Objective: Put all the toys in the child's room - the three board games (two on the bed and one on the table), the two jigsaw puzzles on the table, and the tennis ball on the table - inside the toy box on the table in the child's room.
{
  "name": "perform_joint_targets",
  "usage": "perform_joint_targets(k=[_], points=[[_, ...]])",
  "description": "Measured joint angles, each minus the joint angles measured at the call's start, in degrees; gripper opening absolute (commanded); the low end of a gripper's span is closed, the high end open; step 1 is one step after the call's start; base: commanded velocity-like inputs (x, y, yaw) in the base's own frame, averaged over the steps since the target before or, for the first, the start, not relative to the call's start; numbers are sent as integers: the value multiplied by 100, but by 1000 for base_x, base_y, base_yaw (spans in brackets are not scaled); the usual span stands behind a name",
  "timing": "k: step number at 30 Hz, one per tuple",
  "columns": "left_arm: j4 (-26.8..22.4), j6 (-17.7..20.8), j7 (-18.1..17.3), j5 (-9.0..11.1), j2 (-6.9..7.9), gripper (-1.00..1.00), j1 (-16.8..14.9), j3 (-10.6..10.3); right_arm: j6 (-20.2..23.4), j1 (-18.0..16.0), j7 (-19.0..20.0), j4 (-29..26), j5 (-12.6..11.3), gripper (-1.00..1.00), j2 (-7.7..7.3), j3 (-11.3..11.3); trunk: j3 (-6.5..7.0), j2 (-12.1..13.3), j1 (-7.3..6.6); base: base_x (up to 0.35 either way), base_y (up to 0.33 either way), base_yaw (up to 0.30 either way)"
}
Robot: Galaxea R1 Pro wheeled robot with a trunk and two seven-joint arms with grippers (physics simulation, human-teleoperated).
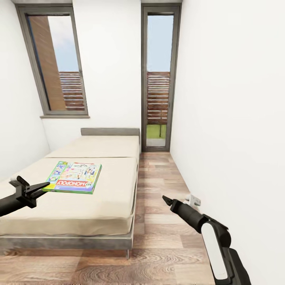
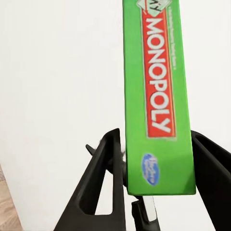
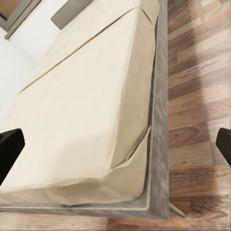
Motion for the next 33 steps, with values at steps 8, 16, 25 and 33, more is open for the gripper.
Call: perform_joint_targets(k=[8, 16, 25, 33], points=[[2, 0, -1, -19, 5, -100, 0, 4, 185, 0, -51, 1, 31, 100, 37, 57, 144, 321, -178, -47, 0, 0], [7, 0, 0, -27, 6, -100, 0, 4, 201, 0, -66, 16, 25, 100, 59, 54, 257, 642, -354, -2, 0, 0], [9, 0, 0, -27, 5, -100, 0, 4, 178, 0, -43, 13, 32, 100, 17, 62, 341, 1003, -552, 0, 0, -22], [8, 0, 0, -25, 6, -100, 0, 5, 51, 0, -1, 22, 33, 100, -1, 66, 477, 1323, -728, 0, 0, -3]])
